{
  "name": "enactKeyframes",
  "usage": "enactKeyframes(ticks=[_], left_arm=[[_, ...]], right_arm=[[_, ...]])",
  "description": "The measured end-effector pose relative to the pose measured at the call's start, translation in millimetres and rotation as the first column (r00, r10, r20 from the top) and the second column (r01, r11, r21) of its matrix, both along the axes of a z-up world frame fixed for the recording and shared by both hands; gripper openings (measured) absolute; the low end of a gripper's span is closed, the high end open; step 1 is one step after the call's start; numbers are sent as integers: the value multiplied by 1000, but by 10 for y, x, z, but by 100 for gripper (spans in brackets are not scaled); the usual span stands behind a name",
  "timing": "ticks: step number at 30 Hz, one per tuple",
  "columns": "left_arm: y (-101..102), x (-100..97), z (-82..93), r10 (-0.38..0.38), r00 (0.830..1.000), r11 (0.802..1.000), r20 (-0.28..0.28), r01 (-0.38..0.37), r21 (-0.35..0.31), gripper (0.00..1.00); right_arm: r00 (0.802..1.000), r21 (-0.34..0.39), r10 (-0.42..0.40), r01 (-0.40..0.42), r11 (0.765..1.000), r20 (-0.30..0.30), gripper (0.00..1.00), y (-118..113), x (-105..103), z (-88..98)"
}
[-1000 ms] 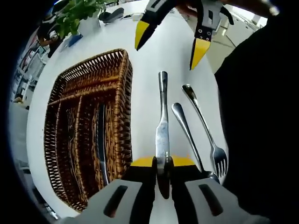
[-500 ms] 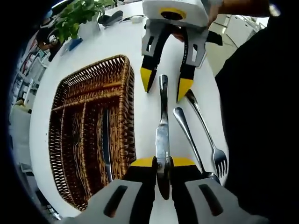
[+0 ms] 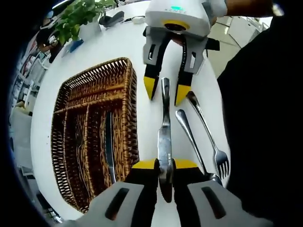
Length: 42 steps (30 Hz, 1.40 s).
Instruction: Arrange the knives, forks, and spoons in their matching storage slots by inserting each utensil handle-first until every utensil is classified and aligned in the correct compartment
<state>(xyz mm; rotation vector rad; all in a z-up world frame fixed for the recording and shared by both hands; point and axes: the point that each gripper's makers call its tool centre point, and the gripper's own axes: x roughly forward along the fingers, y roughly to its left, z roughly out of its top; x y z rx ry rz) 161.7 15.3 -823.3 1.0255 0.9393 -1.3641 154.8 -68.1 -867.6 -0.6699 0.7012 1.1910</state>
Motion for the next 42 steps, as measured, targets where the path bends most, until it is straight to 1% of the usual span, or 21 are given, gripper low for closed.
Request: enactKeyframes(ticks=[2, 3, 4, 6, 10, 11, 12, 13, 14, 15, 16, 20, 23, 25, 26, 29, 30, 35, 38, 41, 42], left_arm=[[-5, 3, 10, -7, 1000, 1000, 2, 7, 1, 10], [-5, 4, 11, -8, 1000, 1000, 2, 8, 1, 10], [-6, 1, 11, -17, 1000, 1000, -1, 17, 2, 10], [-8, 6, 11, -28, 1000, 1000, 2, 28, 1, 10], [-10, 5, 19, -33, 999, 999, 6, 33, 0, 10], [-9, 4, 15, -33, 999, 999, 6, 33, 1, 10], [-16, 6, 17, -40, 999, 999, 10, 40, -2, 10], [-27, -1, 19, -49, 999, 999, 11, 49, -8, 10], [-44, -7, 18, -57, 998, 998, 9, 58, -17, 10], [-38, -7, 9, -51, 999, 999, 6, 51, -10, 10], [-20, -5, -17, -63, 998, 998, 11, 63, 0, 10], [-14, -9, -9, -51, 999, 999, 2, 52, -12, 10], [-19, -9, -1, -48, 999, 999, 3, 48, -26, 11], [1, -5, -27, -48, 999, 998, 3, 48, -26, 11], [12, 10, -42, -51, 999, 998, 11, 51, -26, 11], [32, 18, -65, -47, 999, 998, 0, 47, -36, 12], [34, 9, -69, -40, 999, 998, -11, 40, -46, 12], [27, 41, -81, -18, 1000, 996, -9, 17, -83, 22], [34, 50, -89, 5, 1000, 995, -16, -6, -98, 24], [45, 43, -97, 14, 1000, 994, -20, -16, -104, 25], [54, 44, -97, 18, 1000, 994, -20, -20, -107, 26]], right_arm=[[1000, -20, 21, -21, 1000, 11, 23, -2, 3, -26], [999, -22, 28, -28, 999, 16, 17, 0, -1, -35], [999, -9, 34, -33, 999, 38, 13, 14, 24, -20], [999, 2, 31, -31, 1000, 20, 12, 10, -13, -34], [998, -7, 45, -45, 999, 31, 13, 10, -5, -25], [997, -16, 75, -75, 997, 29, 13, 24, -16, -27], [996, -20, 81, -81, 997, 23, 14, 38, -14, -32], [993, -3, 114, -114, 994, 22, 13, 100, -17, -28], [991, 6, 134, -134, 991, 19, 10, 127, -33, -30], [984, 19, 175, -174, 984, -20, 9, 152, -97, -25], [988, 16, 156, -156, 988, -13, 9, 136, -46, -16], [986, 4, 163, -163, 987, -29, 7, 137, -54, -21], [984, -34, 176, -177, 984, -10, 7, 124, -51, -14], [991, -36, 125, -127, 991, -43, 7, 116, -39, 27], [990, -38, 140, -141, 989, -29, 6, 128, -45, 58], [988, -49, 156, -157, 986, -16, 6, 124, -55, 87], [988, -49, 156, -156, 987, -18, 6, 125, -62, 103], [986, -55, 167, -167, 984, -3, 6, 149, -100, 189], [986, -65, 166, -165, 984, -3, 6, 141, -104, 191], [989, -51, 147, -149, 988, -27, 5, 153, -128, 226], [987, -57, 158, -159, 986, -17, 5, 151, -136, 237]])
